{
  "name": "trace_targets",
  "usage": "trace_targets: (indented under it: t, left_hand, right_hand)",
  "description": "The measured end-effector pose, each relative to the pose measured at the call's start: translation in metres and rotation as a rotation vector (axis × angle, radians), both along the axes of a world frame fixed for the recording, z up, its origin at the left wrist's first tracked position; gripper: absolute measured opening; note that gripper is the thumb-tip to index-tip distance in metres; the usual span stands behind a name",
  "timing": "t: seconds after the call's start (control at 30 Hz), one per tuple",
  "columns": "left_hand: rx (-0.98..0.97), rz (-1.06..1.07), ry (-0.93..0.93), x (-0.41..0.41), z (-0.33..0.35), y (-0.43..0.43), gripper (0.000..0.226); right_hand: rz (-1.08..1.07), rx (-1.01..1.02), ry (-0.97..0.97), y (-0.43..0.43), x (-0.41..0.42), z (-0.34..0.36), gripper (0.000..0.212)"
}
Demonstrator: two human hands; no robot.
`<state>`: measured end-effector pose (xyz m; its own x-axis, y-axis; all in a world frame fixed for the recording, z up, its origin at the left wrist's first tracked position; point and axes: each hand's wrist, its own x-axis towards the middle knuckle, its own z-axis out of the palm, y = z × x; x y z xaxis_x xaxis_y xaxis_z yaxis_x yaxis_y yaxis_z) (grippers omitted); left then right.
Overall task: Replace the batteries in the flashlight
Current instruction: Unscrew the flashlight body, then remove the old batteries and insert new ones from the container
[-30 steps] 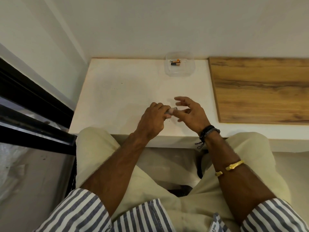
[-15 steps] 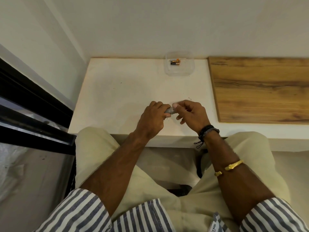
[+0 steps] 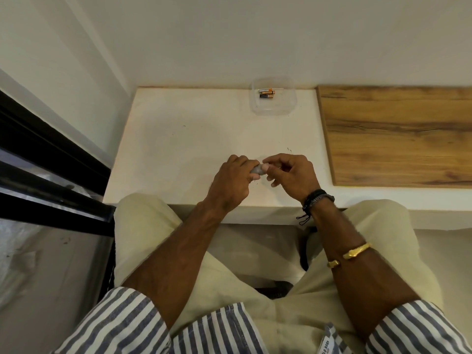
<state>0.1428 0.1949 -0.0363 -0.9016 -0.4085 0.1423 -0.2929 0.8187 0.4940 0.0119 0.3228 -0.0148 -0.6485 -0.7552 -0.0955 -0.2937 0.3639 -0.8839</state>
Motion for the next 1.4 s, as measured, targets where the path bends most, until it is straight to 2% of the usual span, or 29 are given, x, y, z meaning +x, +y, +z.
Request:
trace_targets:
  t: [0.1, 0.23, 0.43, 0.57, 0.83, 1.0, 1.1, 1.17, 1.27, 1.33, 1.4]
  left_hand:
    - [-0.007, -0.01, -0.018, -0.001, -0.002, 0.0, 0.034]
    - [0.017, 0.012, -0.011, 0.0, -0.004, -0.005, 0.03]
    - [0.109, 0.075, 0.091, 0.002, -0.003, -0.007, 0.025]
    - [0.176, 0.114, 0.16, 0.002, -0.004, -0.005, 0.026]
    - [0.263, 0.129, 0.193, 0.003, -0.007, -0.002, 0.031]
    - [0.191, 0.082, 0.193, 0.002, -0.004, -0.001, 0.026]
    - [0.019, 0.034, 0.148, 0.0, 0.001, -0.002, 0.025]
    - [-0.138, -0.003, 0.099, -0.003, 0.003, -0.005, 0.032]
    - [-0.341, -0.117, 0.075, -0.006, 0.009, -0.005, 0.04]
    - [-0.426, -0.163, 0.081, -0.007, 0.016, -0.004, 0.048]
    - [-0.482, -0.193, 0.063, -0.007, 0.023, -0.002, 0.049]
  right_hand:
    - [0.019, 0.003, 0.025, 0.002, -0.002, -0.001, 0.019]
    - [0.001, -0.033, 0.074, 0.004, -0.006, -0.002, 0.024]
    - [-0.243, -0.102, -0.087, 0.007, -0.016, -0.012, 0.026]
    - [-0.441, -0.055, 0.018, 0.012, -0.021, -0.026, 0.016]
    - [-0.571, 0.156, 0.181, 0.016, -0.027, -0.046, 0.008]
    - [-0.565, 0.22, 0.214, 0.016, -0.026, -0.048, 0.012]
    - [-0.578, 0.131, 0.262, 0.01, -0.017, -0.041, 0.015]
    - [-0.567, 0.002, 0.075, 0.002, -0.007, -0.034, 0.009]
    - [-0.4, -0.086, -0.581, -0.008, 0.009, -0.011, 0.015]
    - [-0.328, -0.157, -0.929, -0.009, 0.017, 0.001, 0.023]
    - [-0.309, -0.206, -1.09, -0.007, 0.021, 0.004, 0.027]
